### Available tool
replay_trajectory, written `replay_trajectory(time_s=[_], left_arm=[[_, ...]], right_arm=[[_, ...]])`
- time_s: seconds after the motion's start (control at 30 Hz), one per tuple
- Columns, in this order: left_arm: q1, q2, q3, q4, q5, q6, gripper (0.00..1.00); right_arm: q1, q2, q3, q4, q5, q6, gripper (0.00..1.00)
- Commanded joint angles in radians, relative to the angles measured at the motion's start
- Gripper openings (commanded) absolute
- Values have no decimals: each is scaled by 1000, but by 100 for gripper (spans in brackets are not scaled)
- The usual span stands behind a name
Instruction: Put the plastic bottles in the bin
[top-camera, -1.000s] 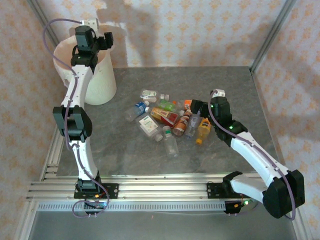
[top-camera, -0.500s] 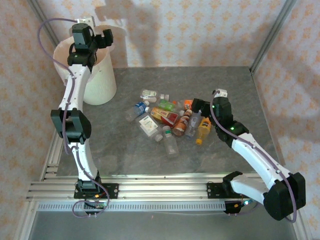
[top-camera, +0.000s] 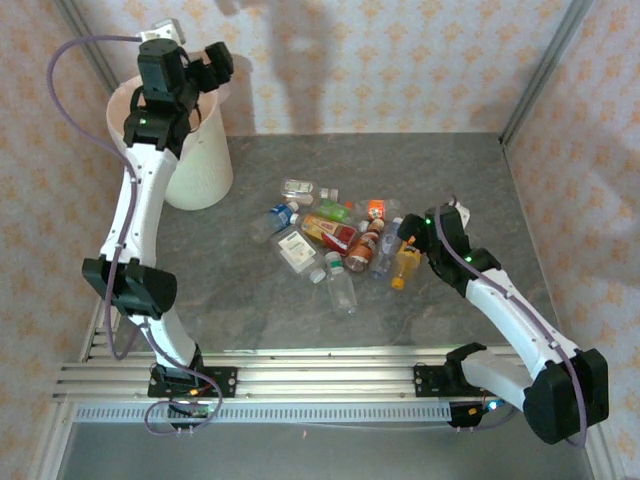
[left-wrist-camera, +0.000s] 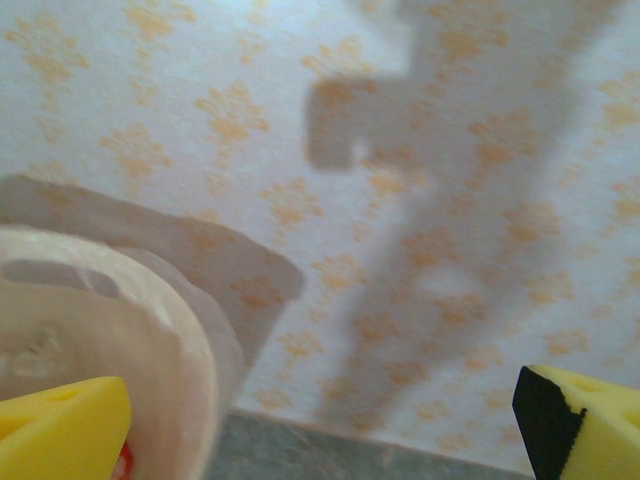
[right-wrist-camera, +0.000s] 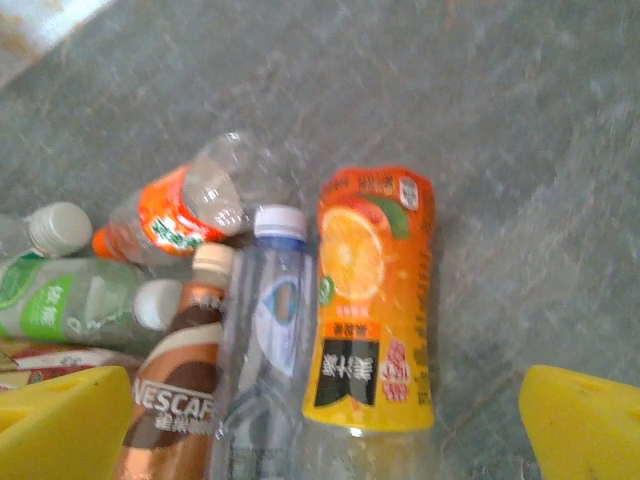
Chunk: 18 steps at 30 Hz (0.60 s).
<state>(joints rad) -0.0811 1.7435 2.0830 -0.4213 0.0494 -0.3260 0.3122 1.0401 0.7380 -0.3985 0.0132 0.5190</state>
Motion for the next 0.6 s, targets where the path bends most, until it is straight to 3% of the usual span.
replay_trajectory(time_s=[0.0,0.13,0.27,0.33,0.47,0.57], left_arm=[[-98,-79,-102,-53,-50,-55,100],[-198,-198,-297,21,-22,-123,100],[-275,-292,-462,5,-44,-144,100],[-290,-332,-526,-28,-40,-141,100],[-290,-441,-688,-8,-62,-180,100],[-289,-498,-768,15,-73,-175,100]], right_arm=[[-51,-16,-26,-12,-184,30,100],[-47,-10,-9,1,-291,-16,97],[-18,28,67,-95,-250,-34,75],[-1,77,109,-146,-231,-9,72],[31,175,163,-197,-202,36,73],[33,204,168,-232,-27,90,79]])
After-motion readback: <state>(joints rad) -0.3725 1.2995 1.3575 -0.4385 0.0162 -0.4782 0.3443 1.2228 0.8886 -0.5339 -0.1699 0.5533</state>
